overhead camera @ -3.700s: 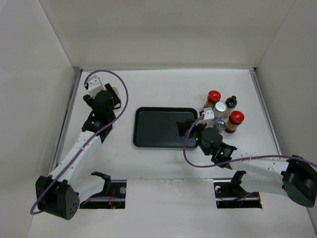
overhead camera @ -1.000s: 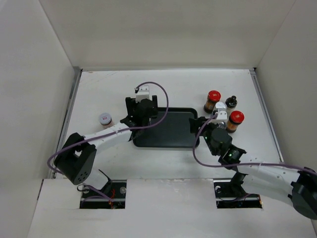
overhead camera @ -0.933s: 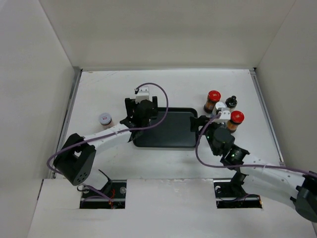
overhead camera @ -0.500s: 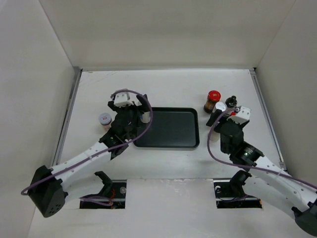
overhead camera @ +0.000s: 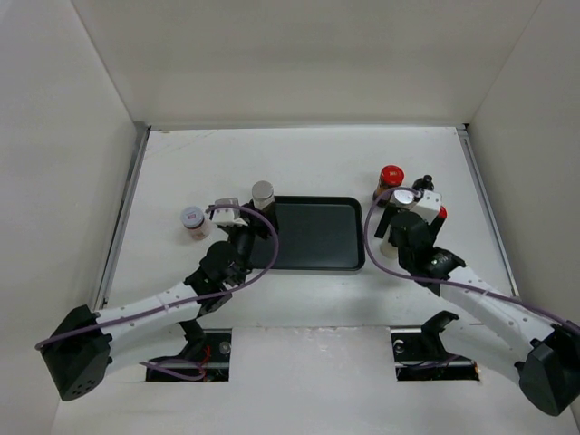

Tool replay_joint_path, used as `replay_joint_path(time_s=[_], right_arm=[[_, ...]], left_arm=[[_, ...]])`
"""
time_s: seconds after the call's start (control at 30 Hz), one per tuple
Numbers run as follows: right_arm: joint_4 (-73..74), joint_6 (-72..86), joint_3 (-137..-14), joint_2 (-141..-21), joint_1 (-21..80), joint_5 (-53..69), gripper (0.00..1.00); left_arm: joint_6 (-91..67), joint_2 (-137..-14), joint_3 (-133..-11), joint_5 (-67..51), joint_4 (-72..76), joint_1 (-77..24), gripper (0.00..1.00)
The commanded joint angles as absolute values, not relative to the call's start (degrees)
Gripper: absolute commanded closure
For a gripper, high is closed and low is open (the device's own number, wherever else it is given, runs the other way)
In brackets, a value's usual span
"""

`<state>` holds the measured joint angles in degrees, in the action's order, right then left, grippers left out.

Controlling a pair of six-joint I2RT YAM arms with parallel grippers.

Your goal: Organize the condiment bottles

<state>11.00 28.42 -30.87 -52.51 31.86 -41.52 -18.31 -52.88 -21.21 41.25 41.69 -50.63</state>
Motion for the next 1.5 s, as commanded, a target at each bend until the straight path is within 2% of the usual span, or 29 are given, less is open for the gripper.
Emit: replay_joint_path(time_s=[0.0,0.1,0.13,0.2,0.27,0.33,0.47,0.77,0.97,1.17,1.27,1.37,1.47], right_arm=[[7.1,29.7,-32.5,-54.0,31.1,-37.1,0.00],[6.9,29.8,-32.4,-55.3,29.9,-37.8,0.14],[6.9,29.9,-32.3,-55.2,29.6,-38.1,0.25],[6.8,30.1,-32.4,-53.2,29.8,-39.7,0.39],[6.1,28.7,-33.7,-50.7,31.7,-42.2,0.46],[5.7,27.1,-35.8,-49.7,35.4,-43.6,0.49],[2.9,25.1,-43.6,-53.7,43.4,-43.6,0.49],[-17.5,21.8,-57.5,-80.7,47.5,-33.6,0.46],[-19.8,20.5,-68.5,-95.6,49.5,-32.9,0.46],[-20.2,19.3,-74.9,-104.3,50.3,-33.6,0.46],[-20.1,18.6,-75.7,-106.5,50.8,-34.9,0.42],[-20.2,18.1,-74.8,-106.9,51.1,-36.6,0.31],[-20.3,18.3,-73.7,-106.7,51.1,-36.8,0.26]], left_arm=[[-19.2,-53.6,-19.5,40.2,49.4,-51.4,0.32],[-19.9,-54.2,-17.0,40.2,51.6,-52.3,0.32],[-20.1,-55.0,-16.3,40.2,53.2,-52.2,0.32],[-20.5,-56.9,-15.5,40.2,57.0,-51.6,0.32],[-20.5,-57.5,-14.5,40.1,59.4,-52.0,0.31],[-20.6,-57.2,-13.5,40.7,60.7,-52.6,0.29],[-20.6,-54.9,-12.1,43.2,62.0,-52.0,0.28],[-20.3,-45.3,-8.6,54.4,60.6,-50.7,0.27],[-20.6,-44.9,-8.3,60.6,59.1,-49.4,0.21],[-20.9,-45.3,-7.4,60.4,59.6,-49.6,0.20],[-21.2,-45.8,-7.0,60.2,59.7,-49.4,0.20],[-21.4,-46.0,-7.0,59.8,59.7,-49.3,0.20],[-21.5,-46.2,-7.0,59.8,59.7,-49.2,0.20]])
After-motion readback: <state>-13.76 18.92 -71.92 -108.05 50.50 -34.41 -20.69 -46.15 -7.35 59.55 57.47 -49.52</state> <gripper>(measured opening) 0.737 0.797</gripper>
